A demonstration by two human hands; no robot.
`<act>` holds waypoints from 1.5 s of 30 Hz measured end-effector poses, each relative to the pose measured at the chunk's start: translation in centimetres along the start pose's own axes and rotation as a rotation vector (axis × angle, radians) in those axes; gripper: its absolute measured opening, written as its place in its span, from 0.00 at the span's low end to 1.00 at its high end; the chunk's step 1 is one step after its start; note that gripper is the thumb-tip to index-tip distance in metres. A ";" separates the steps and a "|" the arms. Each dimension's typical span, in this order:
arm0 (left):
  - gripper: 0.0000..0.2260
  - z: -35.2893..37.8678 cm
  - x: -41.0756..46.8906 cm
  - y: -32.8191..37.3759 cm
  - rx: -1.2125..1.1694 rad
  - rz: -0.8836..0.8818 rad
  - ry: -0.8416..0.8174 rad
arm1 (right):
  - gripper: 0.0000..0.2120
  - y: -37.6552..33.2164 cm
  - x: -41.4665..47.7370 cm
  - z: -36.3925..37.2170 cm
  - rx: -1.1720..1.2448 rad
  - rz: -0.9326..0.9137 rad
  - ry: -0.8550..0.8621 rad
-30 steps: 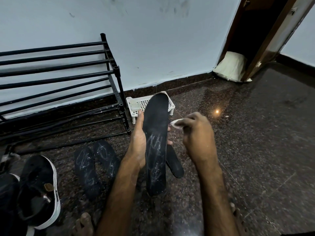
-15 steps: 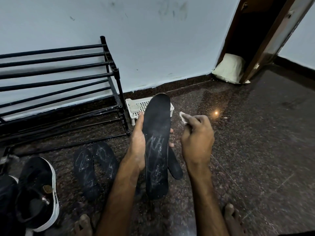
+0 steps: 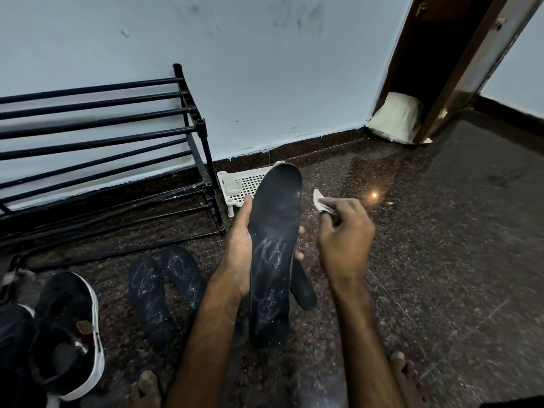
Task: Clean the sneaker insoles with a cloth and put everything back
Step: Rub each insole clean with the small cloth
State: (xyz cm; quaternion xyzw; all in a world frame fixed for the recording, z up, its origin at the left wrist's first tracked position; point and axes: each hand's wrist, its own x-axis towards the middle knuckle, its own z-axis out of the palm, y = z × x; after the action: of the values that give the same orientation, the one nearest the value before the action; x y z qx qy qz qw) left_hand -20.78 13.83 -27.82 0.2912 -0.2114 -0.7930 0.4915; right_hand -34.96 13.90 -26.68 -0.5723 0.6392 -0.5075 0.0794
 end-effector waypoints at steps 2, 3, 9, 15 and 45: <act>0.34 -0.2 0.3 0.2 0.016 -0.012 -0.007 | 0.11 0.5 0.5 -0.7 0.067 -0.011 0.101; 0.35 -0.3 0.5 0.1 0.007 -0.018 -0.002 | 0.11 0.4 0.7 -1.0 0.120 -0.039 0.126; 0.30 0.2 0.1 -0.5 -0.135 0.043 -0.001 | 0.13 -1.0 0.3 -0.1 0.110 -0.386 -0.261; 0.31 -0.1 -0.1 -0.1 -0.117 -0.033 -0.050 | 0.12 0.2 0.8 -0.9 0.064 -0.044 0.097; 0.32 -1.8 -0.8 -0.1 0.072 0.142 -0.178 | 0.05 -1.2 0.1 -0.4 0.620 0.198 -0.393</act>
State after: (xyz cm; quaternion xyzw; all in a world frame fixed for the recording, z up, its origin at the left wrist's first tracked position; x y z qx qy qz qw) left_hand -19.36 14.50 -29.02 0.2212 -0.3028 -0.7708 0.5150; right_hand -34.46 14.20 -25.54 -0.5428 0.4800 -0.5474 0.4188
